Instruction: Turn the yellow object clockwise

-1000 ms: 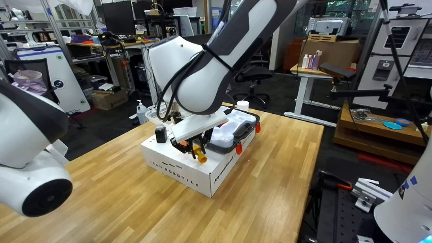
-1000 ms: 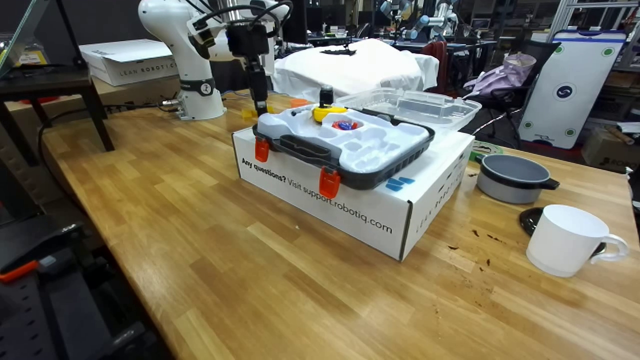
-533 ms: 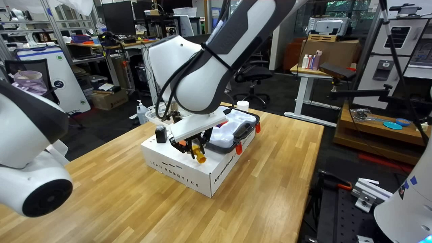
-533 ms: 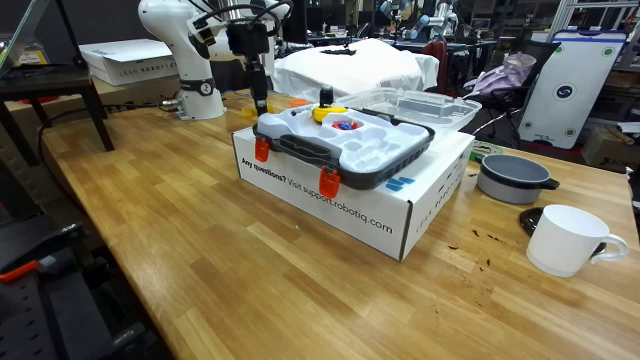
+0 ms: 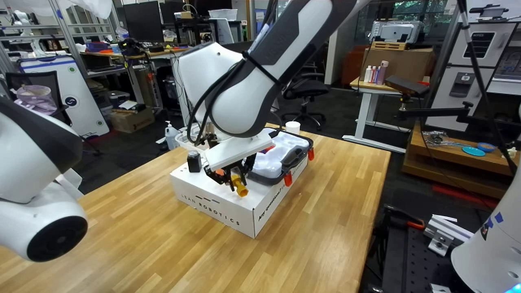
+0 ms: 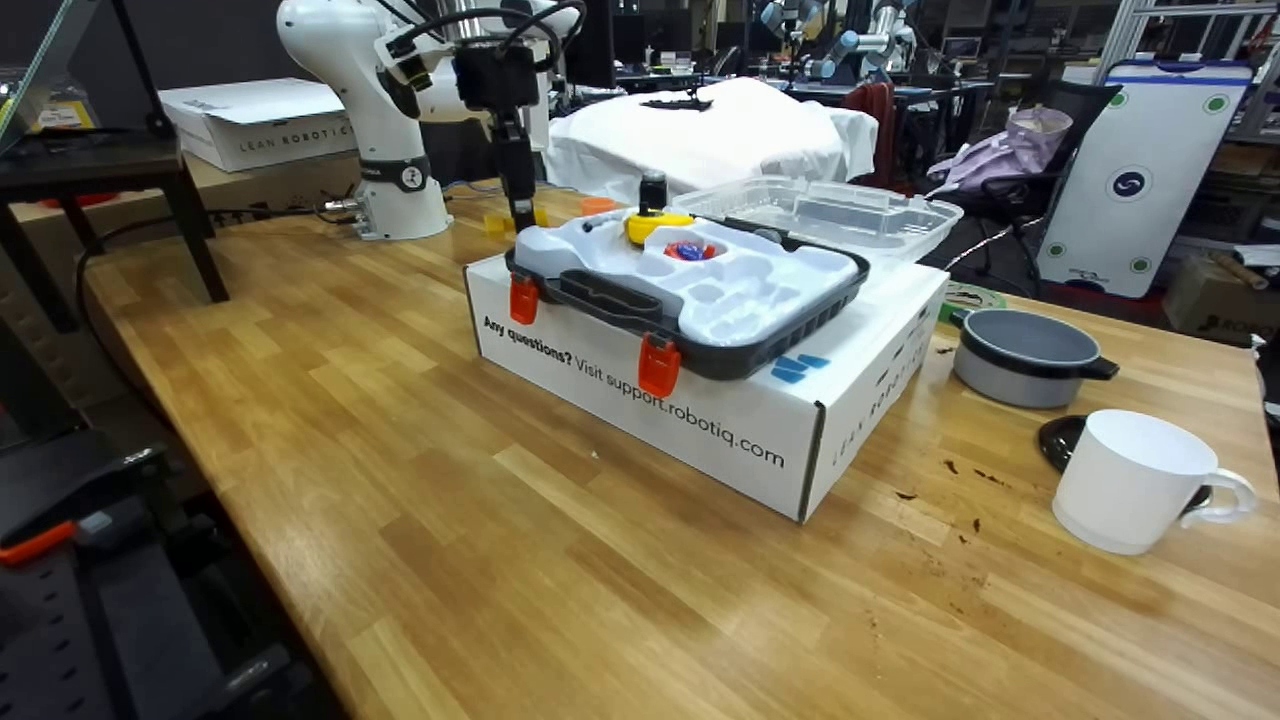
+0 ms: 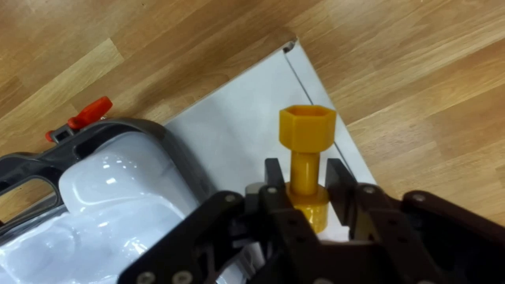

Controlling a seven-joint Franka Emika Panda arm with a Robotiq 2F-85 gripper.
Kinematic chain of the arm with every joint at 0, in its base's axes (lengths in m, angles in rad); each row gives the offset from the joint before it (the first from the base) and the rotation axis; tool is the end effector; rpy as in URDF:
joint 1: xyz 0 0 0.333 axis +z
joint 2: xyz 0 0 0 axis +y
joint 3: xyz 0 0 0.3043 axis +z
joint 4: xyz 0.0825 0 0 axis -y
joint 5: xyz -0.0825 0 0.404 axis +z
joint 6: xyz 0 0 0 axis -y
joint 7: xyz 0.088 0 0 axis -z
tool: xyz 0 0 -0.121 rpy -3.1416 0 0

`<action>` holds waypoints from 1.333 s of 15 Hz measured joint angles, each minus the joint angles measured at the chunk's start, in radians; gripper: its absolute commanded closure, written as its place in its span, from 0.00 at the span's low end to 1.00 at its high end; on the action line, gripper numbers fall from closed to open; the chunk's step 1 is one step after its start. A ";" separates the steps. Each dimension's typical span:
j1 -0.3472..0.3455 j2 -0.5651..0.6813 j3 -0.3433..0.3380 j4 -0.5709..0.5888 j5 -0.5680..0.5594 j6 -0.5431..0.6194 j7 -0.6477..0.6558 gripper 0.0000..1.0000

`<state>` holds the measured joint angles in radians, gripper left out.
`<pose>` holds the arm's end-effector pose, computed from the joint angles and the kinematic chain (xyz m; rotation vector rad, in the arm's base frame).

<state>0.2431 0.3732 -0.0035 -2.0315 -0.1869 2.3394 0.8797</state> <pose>0.5846 0.1379 0.2164 2.9006 -0.7490 0.0217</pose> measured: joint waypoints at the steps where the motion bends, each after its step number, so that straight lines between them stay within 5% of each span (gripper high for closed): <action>1: 0.000 0.000 0.000 0.000 0.000 0.000 0.000 0.92; 10: -0.001 0.000 -0.003 0.011 0.132 -0.002 0.123 0.92; 11: -0.001 0.000 -0.006 0.011 0.132 -0.002 0.145 0.67; 19: -0.001 0.001 -0.014 0.011 0.130 -0.002 0.184 0.67; 20: -0.001 0.001 -0.014 0.011 0.130 -0.002 0.184 0.92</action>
<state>0.2419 0.3740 -0.0179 -2.0208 -0.0565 2.3370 1.0640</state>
